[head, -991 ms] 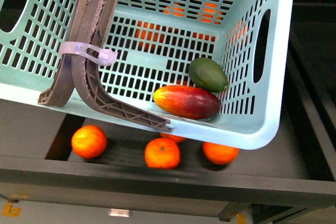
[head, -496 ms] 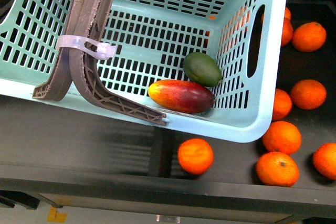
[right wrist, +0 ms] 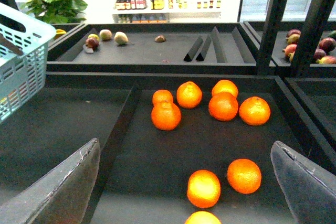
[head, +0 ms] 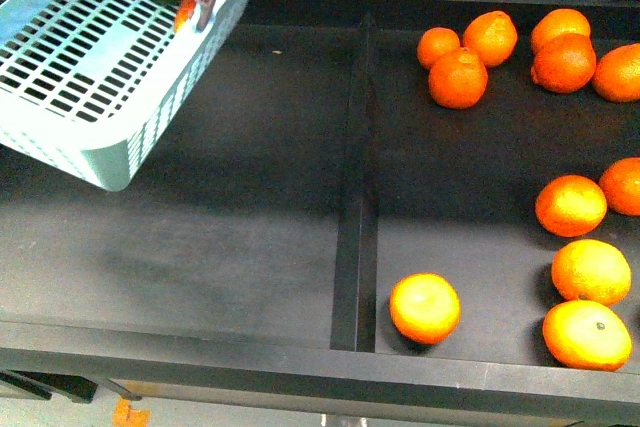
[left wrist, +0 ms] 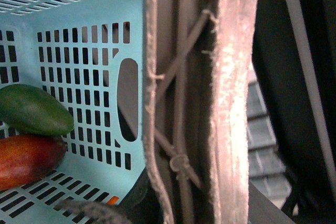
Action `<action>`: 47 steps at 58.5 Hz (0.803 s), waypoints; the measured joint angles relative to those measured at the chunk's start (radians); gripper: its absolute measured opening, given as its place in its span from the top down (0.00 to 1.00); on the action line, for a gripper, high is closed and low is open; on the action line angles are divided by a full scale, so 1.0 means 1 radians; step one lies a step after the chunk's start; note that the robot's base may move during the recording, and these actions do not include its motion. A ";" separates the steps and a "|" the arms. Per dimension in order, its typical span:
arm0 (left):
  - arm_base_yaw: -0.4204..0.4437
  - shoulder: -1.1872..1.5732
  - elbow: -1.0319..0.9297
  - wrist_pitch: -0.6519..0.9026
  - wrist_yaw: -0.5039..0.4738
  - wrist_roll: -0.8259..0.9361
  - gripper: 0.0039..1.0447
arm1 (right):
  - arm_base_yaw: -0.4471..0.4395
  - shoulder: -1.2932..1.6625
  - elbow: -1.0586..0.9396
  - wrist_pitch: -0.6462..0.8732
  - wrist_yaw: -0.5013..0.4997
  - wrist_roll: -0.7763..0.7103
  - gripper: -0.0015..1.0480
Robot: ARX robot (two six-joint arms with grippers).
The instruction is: Pick mango and avocado into basket
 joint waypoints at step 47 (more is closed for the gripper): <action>0.068 0.416 0.216 -0.039 0.033 -0.406 0.86 | 0.000 0.000 0.000 0.000 0.000 0.000 0.08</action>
